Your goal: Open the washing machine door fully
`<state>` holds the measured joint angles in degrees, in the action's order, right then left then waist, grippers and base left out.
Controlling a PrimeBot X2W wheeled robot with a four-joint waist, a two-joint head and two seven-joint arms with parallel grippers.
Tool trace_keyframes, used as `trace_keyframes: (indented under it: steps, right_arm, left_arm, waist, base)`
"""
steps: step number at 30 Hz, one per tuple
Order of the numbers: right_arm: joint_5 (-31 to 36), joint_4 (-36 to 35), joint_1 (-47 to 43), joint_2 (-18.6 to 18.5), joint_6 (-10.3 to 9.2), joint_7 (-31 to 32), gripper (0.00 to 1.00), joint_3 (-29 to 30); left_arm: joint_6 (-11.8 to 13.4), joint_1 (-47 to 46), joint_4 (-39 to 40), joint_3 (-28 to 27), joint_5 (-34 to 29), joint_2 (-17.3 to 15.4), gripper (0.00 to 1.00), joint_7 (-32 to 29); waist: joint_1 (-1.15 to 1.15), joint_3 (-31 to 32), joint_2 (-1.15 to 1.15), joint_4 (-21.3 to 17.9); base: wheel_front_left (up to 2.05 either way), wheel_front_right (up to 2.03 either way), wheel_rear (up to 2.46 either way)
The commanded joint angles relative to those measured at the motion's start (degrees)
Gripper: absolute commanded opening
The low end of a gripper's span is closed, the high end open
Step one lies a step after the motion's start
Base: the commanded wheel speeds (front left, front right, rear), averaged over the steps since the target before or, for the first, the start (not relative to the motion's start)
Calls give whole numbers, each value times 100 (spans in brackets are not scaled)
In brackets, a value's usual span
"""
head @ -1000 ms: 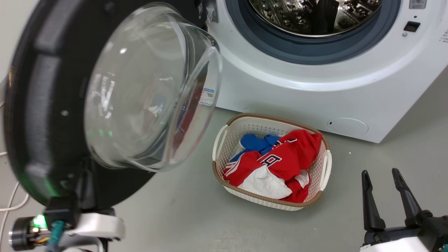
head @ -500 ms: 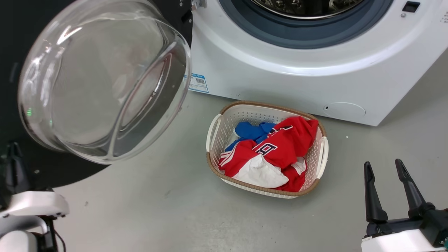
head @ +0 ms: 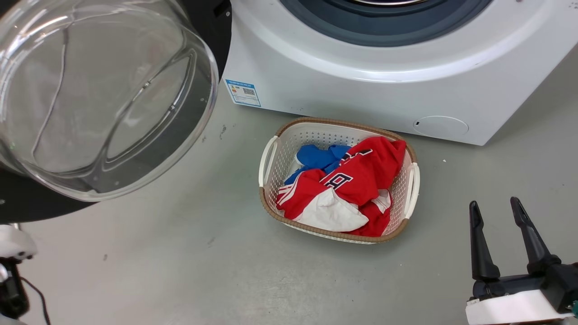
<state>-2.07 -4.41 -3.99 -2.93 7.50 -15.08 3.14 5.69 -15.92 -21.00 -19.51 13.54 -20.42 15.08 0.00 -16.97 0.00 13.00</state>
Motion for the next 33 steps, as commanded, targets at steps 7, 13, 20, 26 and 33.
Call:
trace_keyframes:
  steps: [7,13,20,26,33]
  right_arm:
    - [-1,55,116,10,-1,-12,100,-12]
    - [-84,139,33,10,-1,-12,100,-32]
    - [-193,64,-99,10,-1,-12,100,66]
    - [-249,-71,-223,10,-1,-12,100,171]
    - [-302,-211,-345,10,-1,-12,100,257]
  left_arm:
    - [-203,-340,-566,-383,-22,-179,0,12]
    - [-460,-307,-724,-467,-222,-182,0,14]
    - [-729,157,-163,-678,-499,108,0,14]
    - [-871,563,680,-501,-815,470,0,14]
    - [-915,977,1716,-18,-1052,1033,100,14]
  waist:
    - [0,14,0,-98]
    - [0,240,0,-149]
    - [0,751,0,-271]
    - [0,1064,0,-363]
    - [0,1288,0,-493]
  base:
    - [0,0,0]
    - [0,0,0]
    - [0,0,0]
    - [0,0,0]
    - [0,0,0]
